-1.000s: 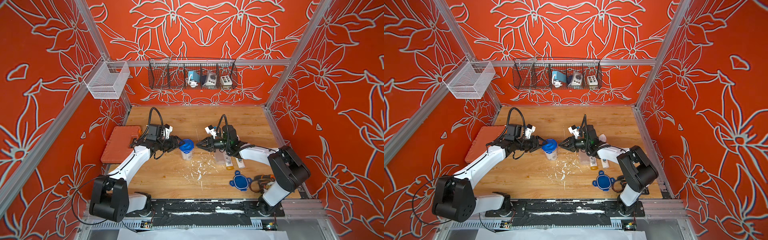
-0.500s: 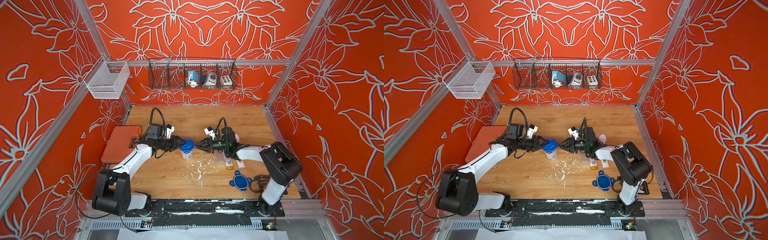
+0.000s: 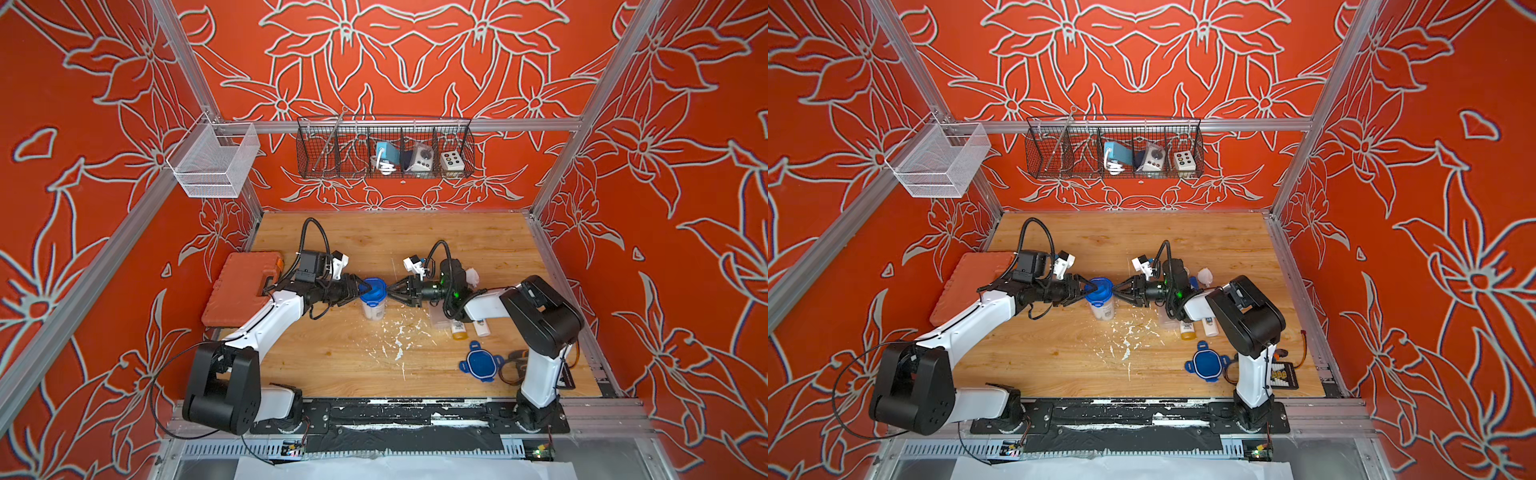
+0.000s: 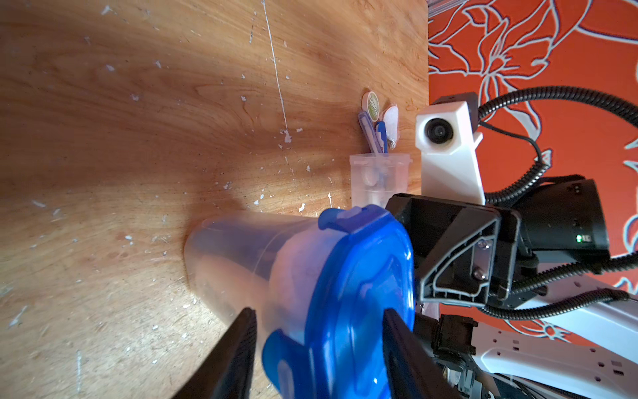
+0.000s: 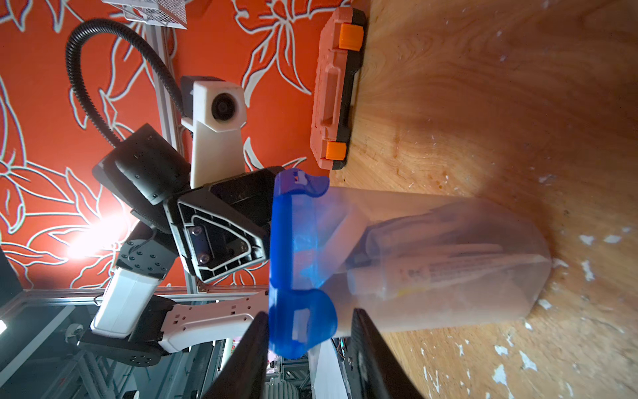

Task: Take out toiletry kits
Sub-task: Unfasten the latch on the container.

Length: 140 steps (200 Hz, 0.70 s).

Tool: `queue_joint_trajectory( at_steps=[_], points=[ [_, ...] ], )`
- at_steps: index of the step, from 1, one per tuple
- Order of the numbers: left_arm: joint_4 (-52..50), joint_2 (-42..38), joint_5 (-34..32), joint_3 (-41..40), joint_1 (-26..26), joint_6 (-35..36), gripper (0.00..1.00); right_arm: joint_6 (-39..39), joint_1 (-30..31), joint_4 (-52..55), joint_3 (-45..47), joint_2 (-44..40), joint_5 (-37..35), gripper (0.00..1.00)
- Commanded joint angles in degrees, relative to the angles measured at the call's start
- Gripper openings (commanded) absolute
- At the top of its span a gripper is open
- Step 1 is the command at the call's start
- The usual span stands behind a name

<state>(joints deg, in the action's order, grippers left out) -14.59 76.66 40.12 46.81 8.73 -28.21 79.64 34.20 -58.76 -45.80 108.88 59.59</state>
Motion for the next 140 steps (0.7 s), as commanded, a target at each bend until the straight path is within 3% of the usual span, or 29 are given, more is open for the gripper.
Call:
queue_joint_trajectory(
  at_steps=[1, 47, 91, 140],
  points=[
    [-4.8, 0.5, -5.8, -2.4, 0.2, 1.4, 0.53, 3.8, 0.8, -5.8, -0.8, 2.1, 0.7, 0.4],
    [-4.8, 1.4, -8.0, -3.9, 0.4, 0.5, 0.51, 4.0, 0.8, -6.3, -0.3, 2.9, 0.8, 0.38],
    [-5.2, 1.9, -10.9, -5.2, 1.4, -0.1, 0.48, 9.8, 0.6, -15.4, -0.5, 5.5, 0.7, 0.38],
    [-4.6, 2.4, -13.5, -8.1, 2.1, -2.4, 0.47, 10.2, -0.8, -16.0, 1.4, 2.9, 1.3, 0.34]
  ],
)
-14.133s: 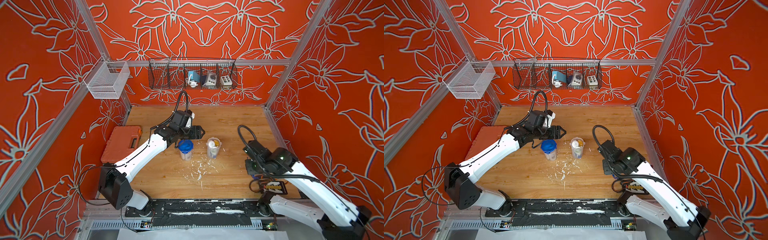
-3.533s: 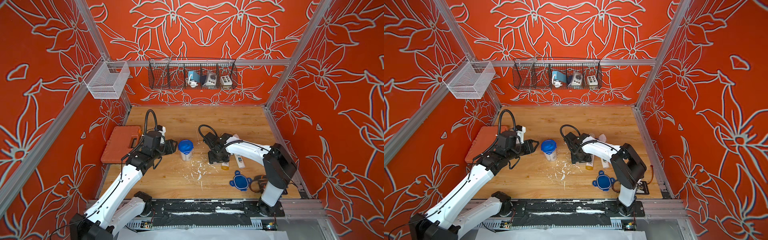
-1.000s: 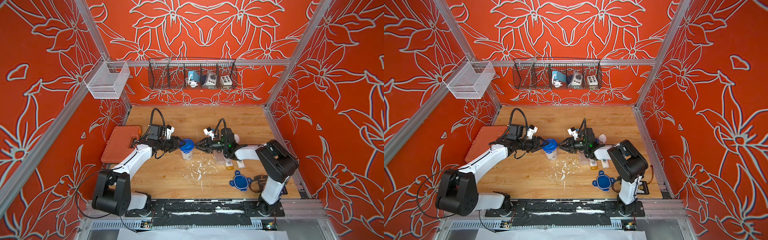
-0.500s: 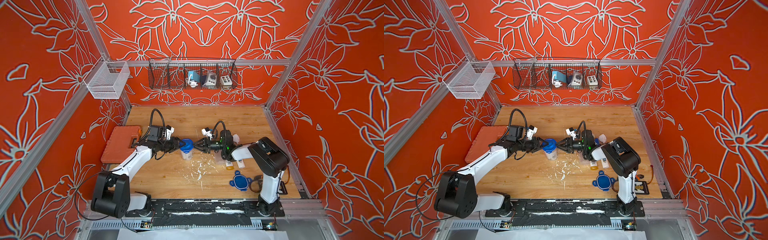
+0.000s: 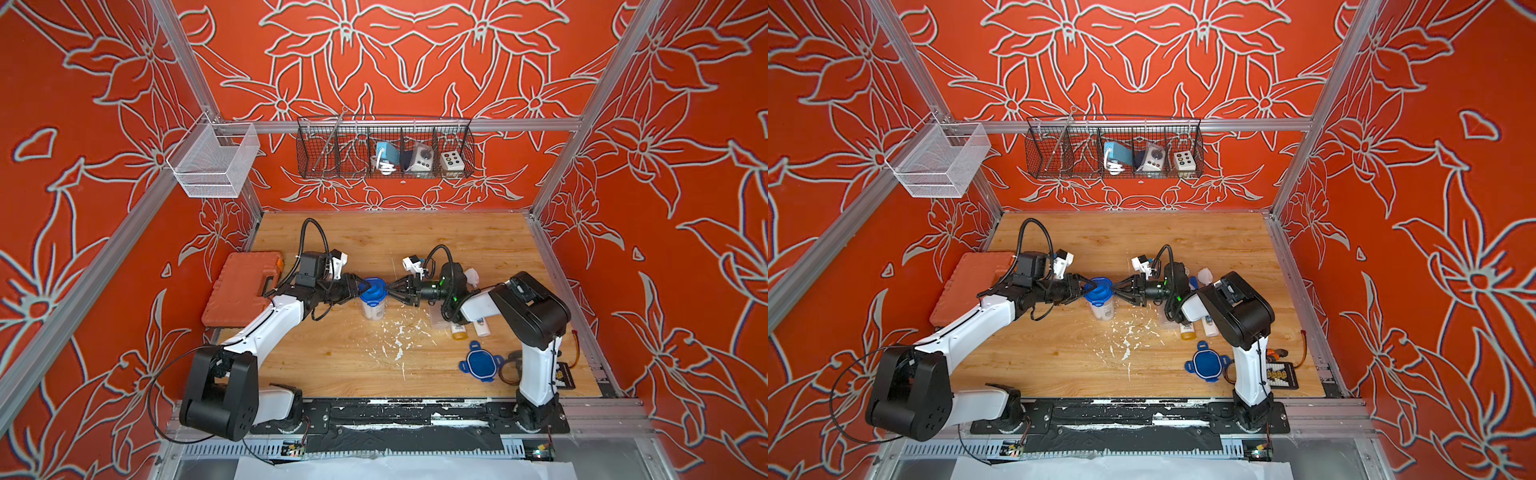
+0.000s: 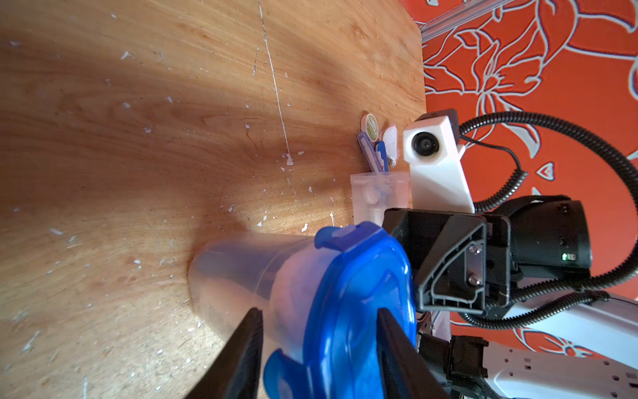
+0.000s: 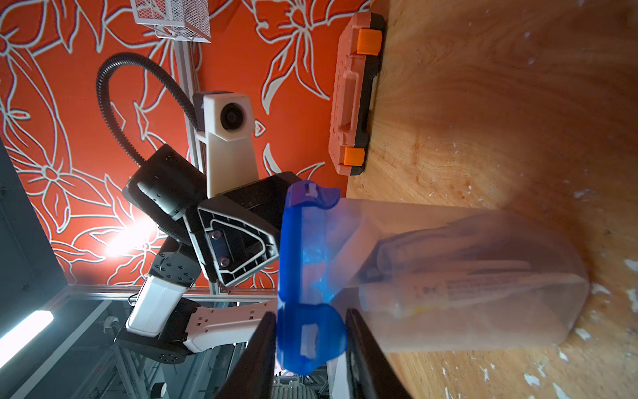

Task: Take out toiletry kits
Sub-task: Unfasten the latch on the container.

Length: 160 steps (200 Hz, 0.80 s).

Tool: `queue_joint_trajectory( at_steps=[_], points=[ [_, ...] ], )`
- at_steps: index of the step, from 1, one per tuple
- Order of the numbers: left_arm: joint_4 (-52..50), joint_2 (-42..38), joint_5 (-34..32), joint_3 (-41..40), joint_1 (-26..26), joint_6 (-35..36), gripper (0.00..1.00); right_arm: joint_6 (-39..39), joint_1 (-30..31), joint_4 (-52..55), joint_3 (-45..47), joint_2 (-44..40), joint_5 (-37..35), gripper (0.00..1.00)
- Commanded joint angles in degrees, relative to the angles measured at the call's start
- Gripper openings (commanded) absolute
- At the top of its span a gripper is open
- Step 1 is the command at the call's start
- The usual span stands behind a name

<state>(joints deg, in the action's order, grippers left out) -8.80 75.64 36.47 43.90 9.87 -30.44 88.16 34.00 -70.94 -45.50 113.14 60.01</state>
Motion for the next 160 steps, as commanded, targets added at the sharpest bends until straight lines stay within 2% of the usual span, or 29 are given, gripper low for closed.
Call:
queue_joint_trajectory(
  at_steps=[1, 49, 97, 118, 128, 139, 150, 160],
  points=[
    [-10.4, 3.5, -9.9, -5.2, 1.0, -0.1, 0.46, 1.6, -0.6, -3.8, 1.1, -1.4, 0.9, 0.34],
    [-10.5, 4.2, -12.6, -6.7, 2.3, 0.1, 0.45, 1.2, -1.4, -3.7, 1.8, -2.2, 1.3, 0.24],
    [-10.3, 4.4, -13.2, -8.1, 2.8, 0.4, 0.44, 2.1, -3.0, -5.0, 3.3, -3.7, 1.7, 0.24],
    [-11.3, 3.7, -13.8, -6.5, 2.8, 0.6, 0.47, -0.9, -3.4, -0.3, 4.2, -7.2, 1.9, 0.24],
    [-11.8, 3.3, -14.0, -5.0, 2.7, 0.6, 0.51, -4.6, -3.6, 5.5, 4.4, -10.1, 1.8, 0.24],
    [-12.4, 2.9, -13.9, -3.2, 2.9, 0.9, 0.55, -11.9, -3.7, 17.6, 4.1, -14.2, 1.3, 0.26],
    [-13.2, 2.6, -13.9, -0.8, 3.2, 1.1, 0.58, -24.4, -3.8, 39.1, 2.0, -19.6, -1.8, 0.31],
    [-14.0, 2.4, -13.8, 1.6, 3.6, 1.4, 0.61, -37.8, -3.4, 60.9, -1.7, -23.9, -8.0, 0.34]
  ],
)
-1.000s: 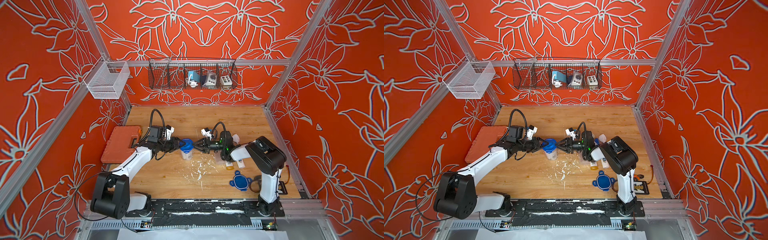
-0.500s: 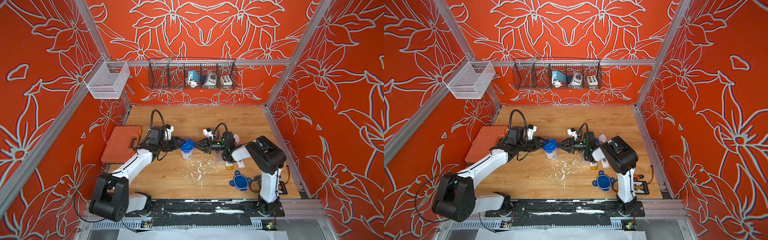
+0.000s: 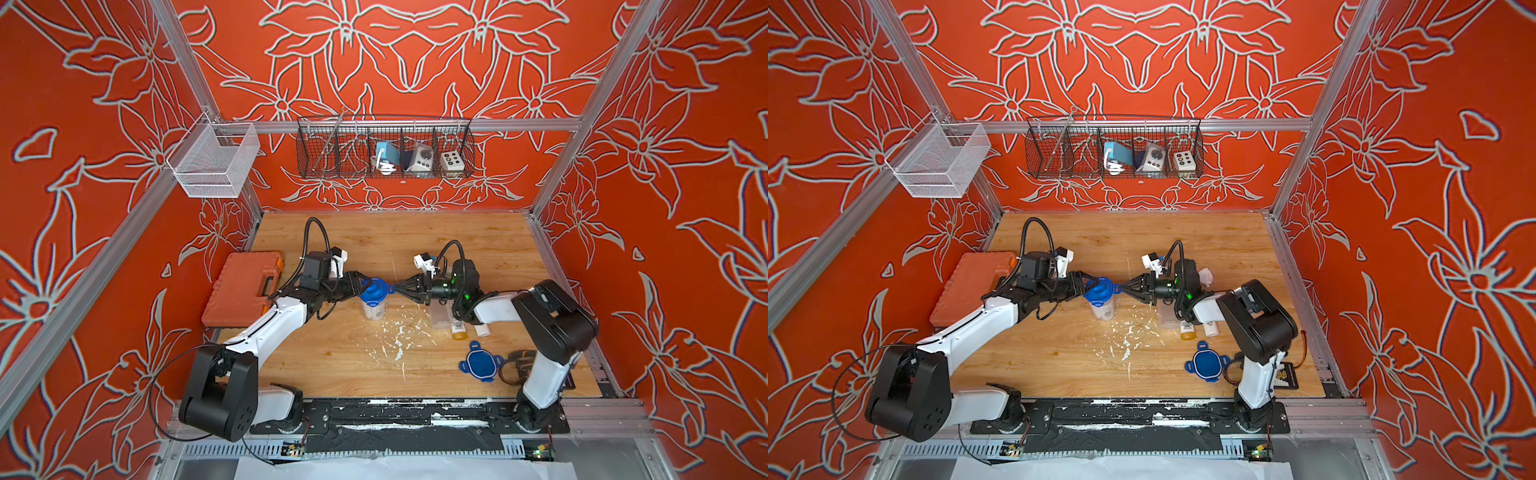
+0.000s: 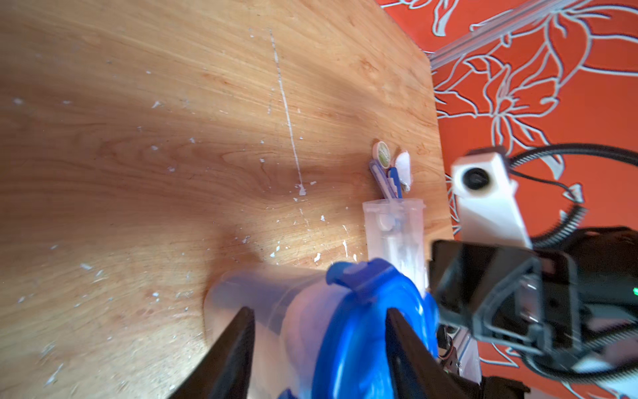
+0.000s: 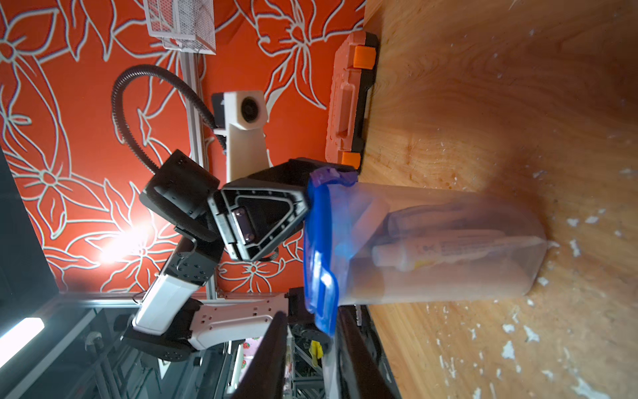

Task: Take out toiletry kits
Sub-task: Unfasten the latch on the container, then adjust the container at the center of the board.

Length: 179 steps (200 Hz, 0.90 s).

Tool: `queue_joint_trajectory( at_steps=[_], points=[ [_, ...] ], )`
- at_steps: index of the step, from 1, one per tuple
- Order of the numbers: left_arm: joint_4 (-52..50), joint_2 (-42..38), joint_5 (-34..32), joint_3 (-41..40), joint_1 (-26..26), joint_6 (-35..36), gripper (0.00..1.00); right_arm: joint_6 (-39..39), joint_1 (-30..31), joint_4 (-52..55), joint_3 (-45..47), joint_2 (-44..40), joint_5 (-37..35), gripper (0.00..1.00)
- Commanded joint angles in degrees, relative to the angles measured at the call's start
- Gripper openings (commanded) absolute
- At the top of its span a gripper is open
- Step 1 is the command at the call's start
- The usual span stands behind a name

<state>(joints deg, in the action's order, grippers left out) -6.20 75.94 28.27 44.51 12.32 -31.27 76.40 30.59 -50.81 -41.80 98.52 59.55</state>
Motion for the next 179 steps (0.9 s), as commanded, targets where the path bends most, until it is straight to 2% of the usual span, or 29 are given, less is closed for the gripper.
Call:
queue_joint_trajectory(
  at_steps=[1, 13, 26, 48, 75, 117, 153, 179],
  points=[
    [-16.7, 2.1, -5.6, 1.2, 1.3, 2.2, 0.61, -27.2, 0.0, 42.3, -5.7, -9.6, -8.3, 0.34],
    [-17.6, 1.7, -5.2, 3.9, 1.7, 2.3, 0.64, -36.8, 0.6, 60.7, -9.6, -12.8, -17.5, 0.37],
    [-17.1, 0.7, -4.0, 6.2, 2.3, 2.3, 0.68, -42.0, 1.5, 71.0, -11.9, -15.3, -26.1, 0.42],
    [-15.2, -1.7, -3.2, 8.8, 3.1, 2.3, 0.74, -45.6, 5.8, 77.1, -12.9, -19.1, -36.1, 0.47],
    [-16.0, -1.9, -6.4, 10.8, 3.2, 5.0, 0.78, -46.4, 13.3, 79.0, -14.8, -20.1, -45.7, 0.55],
    [-18.0, 0.1, -8.4, 10.8, 3.1, 9.3, 0.76, -45.2, 16.7, 78.4, -20.8, -14.0, -48.6, 0.59],
    [-17.6, 0.7, -7.6, 8.9, 3.1, 10.1, 0.67, -42.7, 17.0, 74.2, -23.6, -8.8, -46.8, 0.59],
    [-17.6, 0.7, -7.2, 7.8, 3.1, 10.2, 0.65, -41.5, 17.1, 72.6, -25.3, -6.2, -46.0, 0.6]
  ],
)
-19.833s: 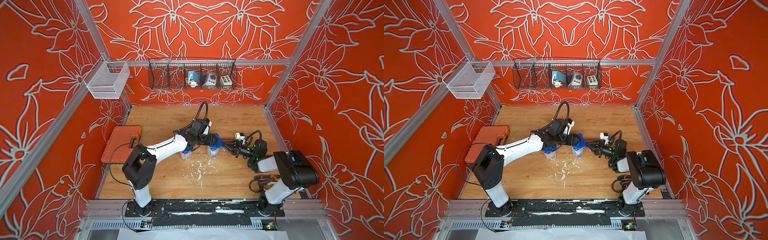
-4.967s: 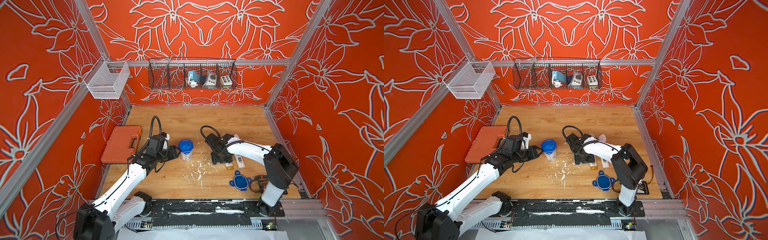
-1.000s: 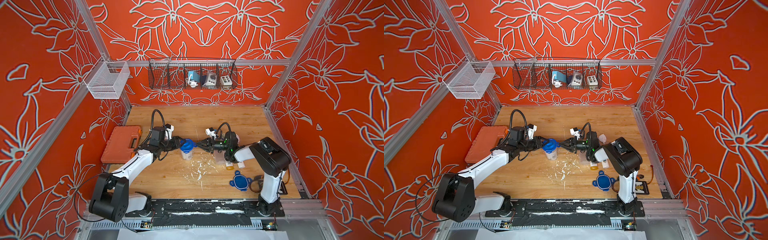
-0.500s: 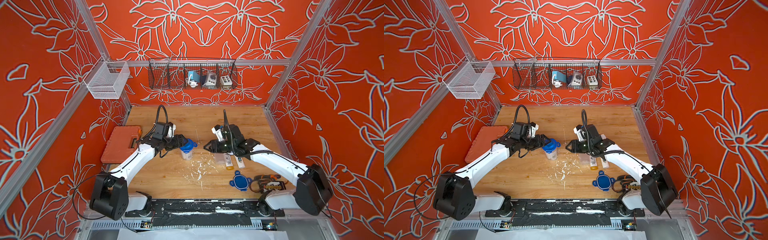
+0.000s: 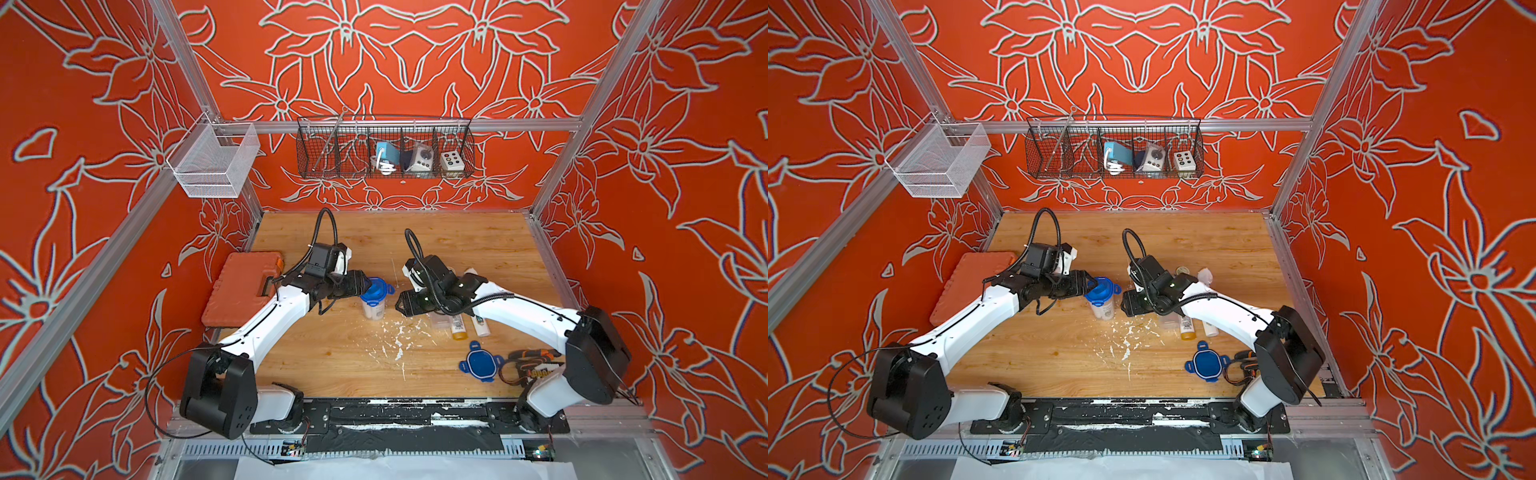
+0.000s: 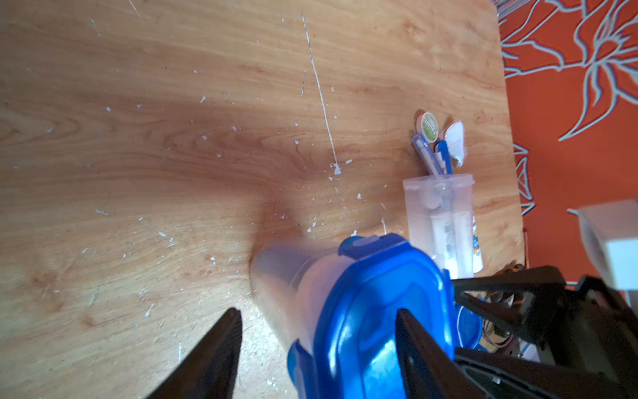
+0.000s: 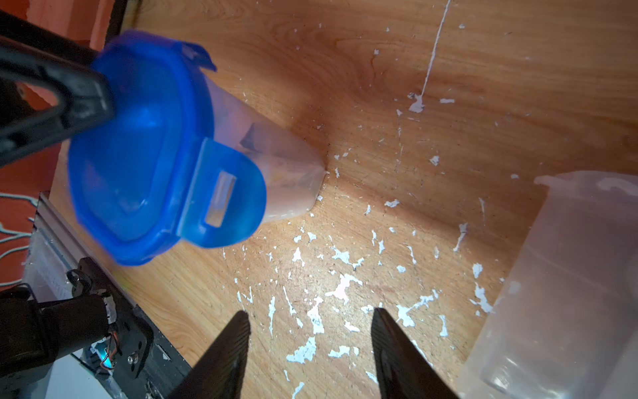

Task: Take out toiletry kits
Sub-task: Adjust the container at the center of the board.

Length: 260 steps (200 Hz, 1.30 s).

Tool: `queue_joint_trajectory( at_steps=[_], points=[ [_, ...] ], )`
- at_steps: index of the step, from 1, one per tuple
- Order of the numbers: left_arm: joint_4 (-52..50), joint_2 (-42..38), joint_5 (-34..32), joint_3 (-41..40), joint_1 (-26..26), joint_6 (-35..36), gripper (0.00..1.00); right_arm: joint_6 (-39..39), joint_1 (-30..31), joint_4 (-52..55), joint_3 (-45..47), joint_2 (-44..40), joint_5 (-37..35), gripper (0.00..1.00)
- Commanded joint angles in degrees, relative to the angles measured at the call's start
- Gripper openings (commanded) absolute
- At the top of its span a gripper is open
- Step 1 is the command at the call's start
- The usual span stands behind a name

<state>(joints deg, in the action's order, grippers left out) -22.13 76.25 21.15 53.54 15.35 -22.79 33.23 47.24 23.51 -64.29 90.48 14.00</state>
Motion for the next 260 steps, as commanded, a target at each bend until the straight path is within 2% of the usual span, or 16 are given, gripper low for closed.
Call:
queue_joint_trajectory(
  at_steps=[1, 31, 113, 175, 232, 260],
  points=[
    [-1.6, 0.3, 0.0, -1.3, 0.0, 1.7, 0.65, 1.7, 0.5, -1.8, -2.9, 1.9, -0.4, 0.59],
    [-1.7, -0.6, -0.3, -2.4, 0.0, 2.2, 0.65, 3.0, 0.4, -3.1, -4.1, 3.6, 1.0, 0.6],
    [-1.8, -2.6, 0.9, -6.1, 0.1, 2.0, 0.63, 3.1, -1.6, 1.0, -9.2, 6.1, -3.6, 0.61],
    [-1.6, -4.8, 3.7, -8.9, 1.2, 0.9, 0.61, -1.9, -2.4, 8.8, -18.5, 11.7, -7.2, 0.6],
    [0.5, -4.0, 4.9, -9.0, 1.4, -0.9, 0.63, -3.4, -2.5, 6.6, -23.1, 15.2, -0.6, 0.6],
    [1.3, -2.8, 5.2, -7.4, 1.5, -1.7, 0.64, -3.4, -2.6, 6.8, -25.4, 16.5, -0.3, 0.6]
  ],
)
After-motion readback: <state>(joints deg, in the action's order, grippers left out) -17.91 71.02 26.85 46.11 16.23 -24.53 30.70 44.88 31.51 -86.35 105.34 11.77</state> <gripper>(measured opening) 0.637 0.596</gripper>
